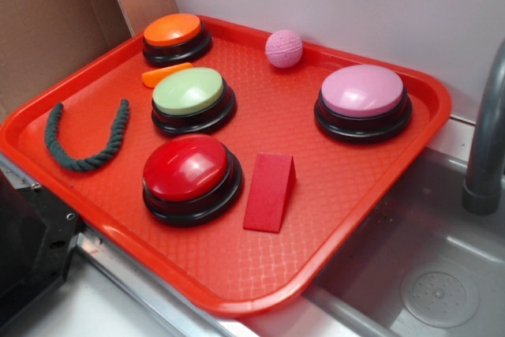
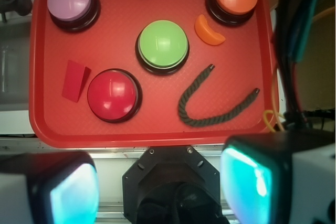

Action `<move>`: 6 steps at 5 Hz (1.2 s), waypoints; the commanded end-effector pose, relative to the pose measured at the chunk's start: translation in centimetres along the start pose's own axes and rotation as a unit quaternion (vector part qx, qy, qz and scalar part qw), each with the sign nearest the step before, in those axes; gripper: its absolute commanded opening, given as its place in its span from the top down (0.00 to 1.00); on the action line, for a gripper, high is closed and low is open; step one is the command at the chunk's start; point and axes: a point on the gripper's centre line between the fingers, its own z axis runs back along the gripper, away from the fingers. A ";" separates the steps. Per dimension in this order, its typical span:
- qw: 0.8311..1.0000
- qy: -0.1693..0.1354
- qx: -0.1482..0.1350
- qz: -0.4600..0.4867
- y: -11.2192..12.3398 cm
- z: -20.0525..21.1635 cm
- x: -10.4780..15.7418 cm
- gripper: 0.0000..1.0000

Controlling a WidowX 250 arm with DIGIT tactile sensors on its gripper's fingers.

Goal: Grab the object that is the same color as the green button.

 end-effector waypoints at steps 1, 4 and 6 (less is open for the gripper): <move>1.000 0.000 0.000 0.000 0.0 0.0 0.0 0.00; 0.998 0.057 0.020 0.035 5.0 -5.7 4.2 0.00; 0.996 0.050 0.041 -0.054 6.6 -10.5 1.3 0.00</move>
